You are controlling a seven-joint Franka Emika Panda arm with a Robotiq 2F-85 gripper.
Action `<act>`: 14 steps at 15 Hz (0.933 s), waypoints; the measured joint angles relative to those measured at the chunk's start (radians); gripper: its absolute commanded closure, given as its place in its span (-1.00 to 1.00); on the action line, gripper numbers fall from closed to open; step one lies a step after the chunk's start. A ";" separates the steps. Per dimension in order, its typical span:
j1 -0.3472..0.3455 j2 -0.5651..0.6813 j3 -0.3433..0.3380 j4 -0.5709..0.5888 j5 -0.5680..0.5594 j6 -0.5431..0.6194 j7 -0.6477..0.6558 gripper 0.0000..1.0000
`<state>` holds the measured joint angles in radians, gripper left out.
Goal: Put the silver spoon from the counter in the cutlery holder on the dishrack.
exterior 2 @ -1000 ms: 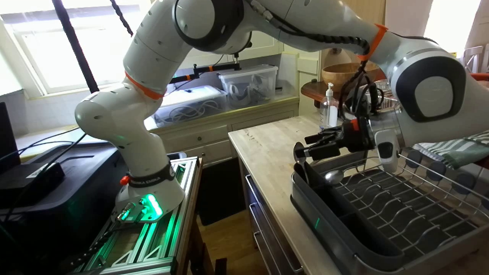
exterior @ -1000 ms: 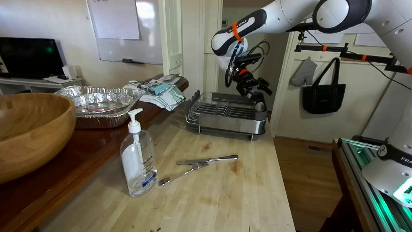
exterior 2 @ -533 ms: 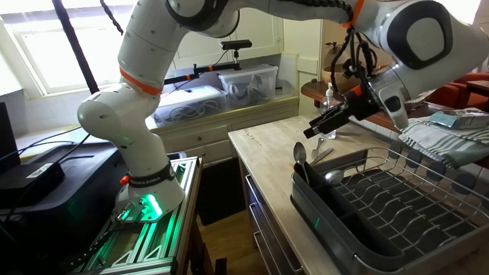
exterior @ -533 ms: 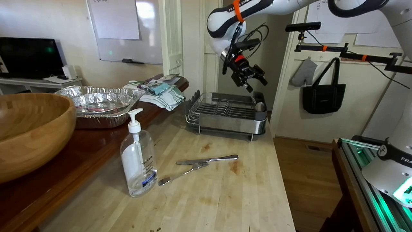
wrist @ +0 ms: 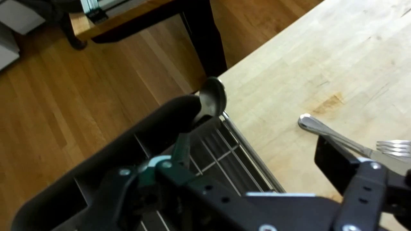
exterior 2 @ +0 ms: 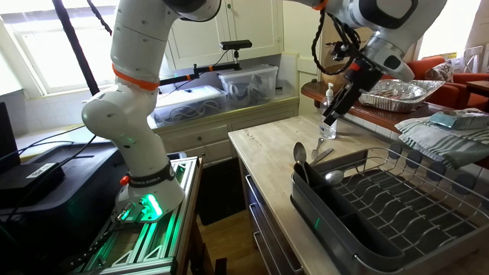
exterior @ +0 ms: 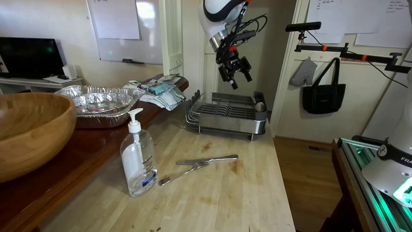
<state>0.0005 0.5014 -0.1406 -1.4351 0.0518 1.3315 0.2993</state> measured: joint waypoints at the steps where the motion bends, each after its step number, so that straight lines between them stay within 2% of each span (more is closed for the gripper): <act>1: 0.009 -0.017 0.009 -0.023 -0.013 0.062 0.000 -1.00; 10: 0.047 -0.180 0.095 -0.335 -0.048 0.691 -0.041 -1.00; 14: 0.049 -0.243 0.121 -0.488 -0.047 0.912 -0.068 -1.00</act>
<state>0.0496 0.2586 -0.0197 -1.9226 0.0052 2.2440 0.2308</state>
